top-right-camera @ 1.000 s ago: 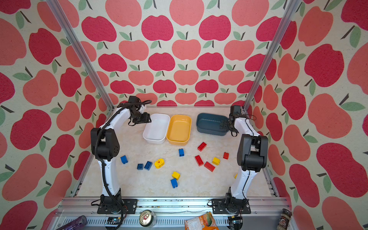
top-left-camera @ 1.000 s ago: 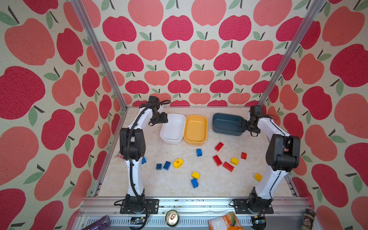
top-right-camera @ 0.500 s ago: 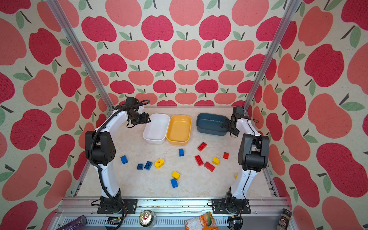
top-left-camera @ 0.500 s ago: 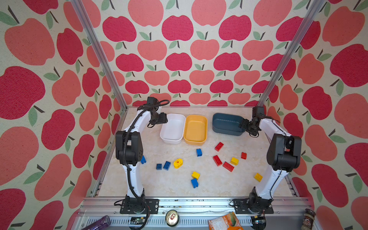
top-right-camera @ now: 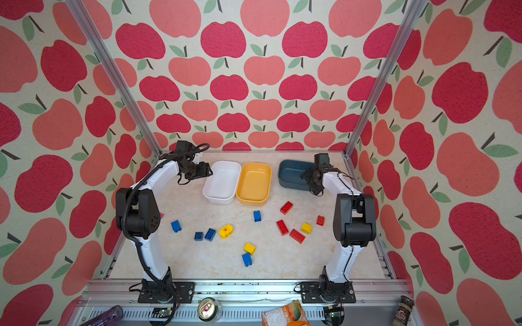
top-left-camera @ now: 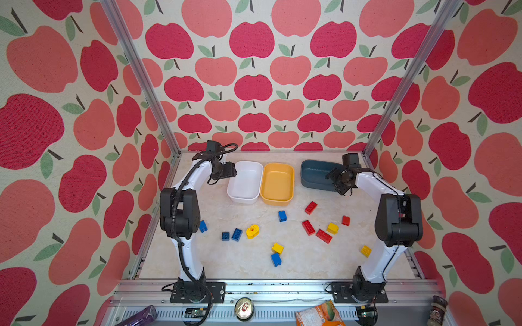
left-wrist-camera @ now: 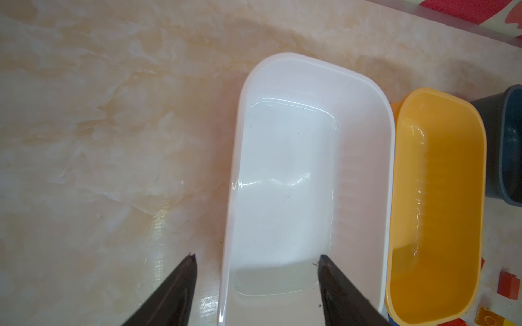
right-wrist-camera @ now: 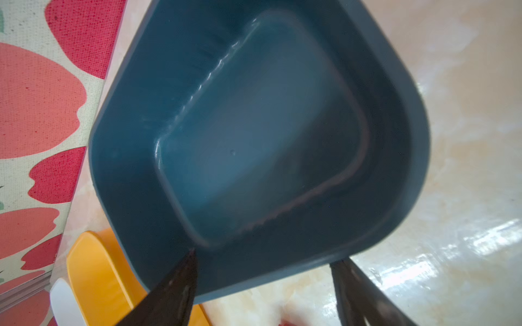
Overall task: Sort the legos into containers by color
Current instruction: 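Release white container with left gripper while right gripper grips teal container rim, then drag the teal container with the right gripper against the yellow container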
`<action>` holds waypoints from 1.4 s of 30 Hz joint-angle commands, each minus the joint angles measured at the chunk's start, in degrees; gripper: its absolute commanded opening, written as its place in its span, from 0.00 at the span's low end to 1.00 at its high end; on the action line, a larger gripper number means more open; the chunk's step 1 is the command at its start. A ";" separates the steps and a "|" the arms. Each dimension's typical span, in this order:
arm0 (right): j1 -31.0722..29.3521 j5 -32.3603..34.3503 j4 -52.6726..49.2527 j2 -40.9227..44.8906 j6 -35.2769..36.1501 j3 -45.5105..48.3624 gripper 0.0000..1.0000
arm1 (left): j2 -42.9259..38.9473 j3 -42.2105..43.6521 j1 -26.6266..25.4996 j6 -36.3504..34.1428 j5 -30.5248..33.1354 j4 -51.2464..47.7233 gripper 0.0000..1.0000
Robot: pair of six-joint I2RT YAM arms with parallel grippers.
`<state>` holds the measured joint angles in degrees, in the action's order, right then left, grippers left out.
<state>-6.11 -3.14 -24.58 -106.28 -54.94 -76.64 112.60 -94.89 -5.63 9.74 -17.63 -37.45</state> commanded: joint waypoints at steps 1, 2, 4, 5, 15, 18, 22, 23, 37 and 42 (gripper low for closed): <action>-1.07 -0.47 1.10 -2.06 -5.70 -1.20 0.69 | -2.58 1.84 1.01 1.34 -1.18 1.66 0.71; -1.29 -0.51 1.16 -2.17 -6.24 -0.99 0.69 | -2.88 2.35 1.25 1.34 -1.25 1.76 0.71; -1.49 -0.56 1.41 -2.52 -6.97 -0.70 0.66 | -3.33 3.07 1.54 1.34 -1.34 2.00 0.71; -1.54 -0.62 1.75 -2.74 -7.27 -0.39 0.62 | -3.52 3.37 1.71 1.29 -1.40 2.11 0.71; -1.56 -0.12 1.91 -6.60 -9.29 -1.87 0.39 | -3.61 3.66 2.30 1.69 -1.71 2.56 0.71; -1.54 -0.13 1.64 -7.09 -9.19 -2.13 0.31 | -3.81 3.66 2.47 1.69 -1.71 2.42 0.71; -1.49 0.41 0.74 -6.96 -8.50 -2.60 0.25 | -3.97 3.59 2.64 1.68 -1.81 2.24 0.71; -1.45 0.51 0.35 -7.01 -8.15 -2.87 0.24 | -4.04 3.66 2.68 1.62 -1.80 2.20 0.71; 0.68 -0.32 -8.25 -7.78 1.95 -7.15 0.05 | -4.36 4.01 3.17 1.42 -2.32 1.99 0.71; 2.27 -1.73 -10.76 -8.92 6.19 -8.89 0.05 | -4.66 4.25 3.22 1.42 -2.50 2.20 0.71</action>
<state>-4.78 -3.62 -31.92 -113.80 -53.25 -83.20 109.93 -91.44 -2.85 11.05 -18.98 -35.29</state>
